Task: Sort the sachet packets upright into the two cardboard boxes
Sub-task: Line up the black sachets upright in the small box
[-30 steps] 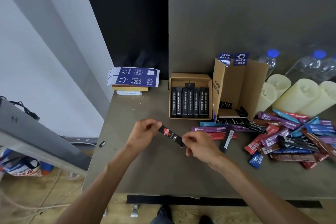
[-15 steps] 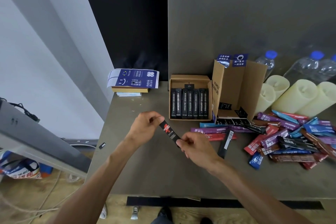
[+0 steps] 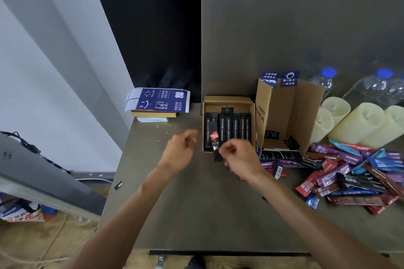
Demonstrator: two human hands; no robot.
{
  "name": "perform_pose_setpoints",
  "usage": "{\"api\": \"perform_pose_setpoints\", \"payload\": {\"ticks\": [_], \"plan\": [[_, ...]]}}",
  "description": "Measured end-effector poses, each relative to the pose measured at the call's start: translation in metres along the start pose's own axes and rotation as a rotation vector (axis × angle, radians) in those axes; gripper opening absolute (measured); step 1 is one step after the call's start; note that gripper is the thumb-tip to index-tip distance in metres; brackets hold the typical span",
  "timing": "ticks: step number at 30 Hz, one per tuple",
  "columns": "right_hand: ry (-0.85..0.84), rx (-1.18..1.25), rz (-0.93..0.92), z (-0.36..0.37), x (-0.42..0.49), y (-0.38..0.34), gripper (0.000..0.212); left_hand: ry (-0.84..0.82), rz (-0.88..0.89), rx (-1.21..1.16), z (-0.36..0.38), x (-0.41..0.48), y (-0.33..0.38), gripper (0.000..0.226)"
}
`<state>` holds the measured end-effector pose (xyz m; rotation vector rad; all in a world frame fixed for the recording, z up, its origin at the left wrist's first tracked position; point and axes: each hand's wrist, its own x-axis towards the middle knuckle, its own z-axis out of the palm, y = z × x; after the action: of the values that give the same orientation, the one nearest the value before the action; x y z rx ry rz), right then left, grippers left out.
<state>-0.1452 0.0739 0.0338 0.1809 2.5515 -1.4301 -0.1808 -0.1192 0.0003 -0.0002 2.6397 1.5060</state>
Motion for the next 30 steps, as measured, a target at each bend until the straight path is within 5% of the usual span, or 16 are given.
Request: {"api": "perform_pose_setpoints", "payload": {"ticks": [13,26,30], "plan": [[0.029,-0.068,0.181,0.028,0.076,-0.005,0.012,-0.129,-0.103,-0.057,0.018,0.013,-0.007,0.065],[0.054,-0.125,0.116,0.031,0.076,0.0,0.004,-0.111,-0.108,-0.086,0.022,0.013,-0.012,0.061],[0.074,-0.121,0.085,0.021,0.064,-0.005,0.008,-0.019,-0.182,-0.07,0.023,0.003,-0.009,0.04]]}}
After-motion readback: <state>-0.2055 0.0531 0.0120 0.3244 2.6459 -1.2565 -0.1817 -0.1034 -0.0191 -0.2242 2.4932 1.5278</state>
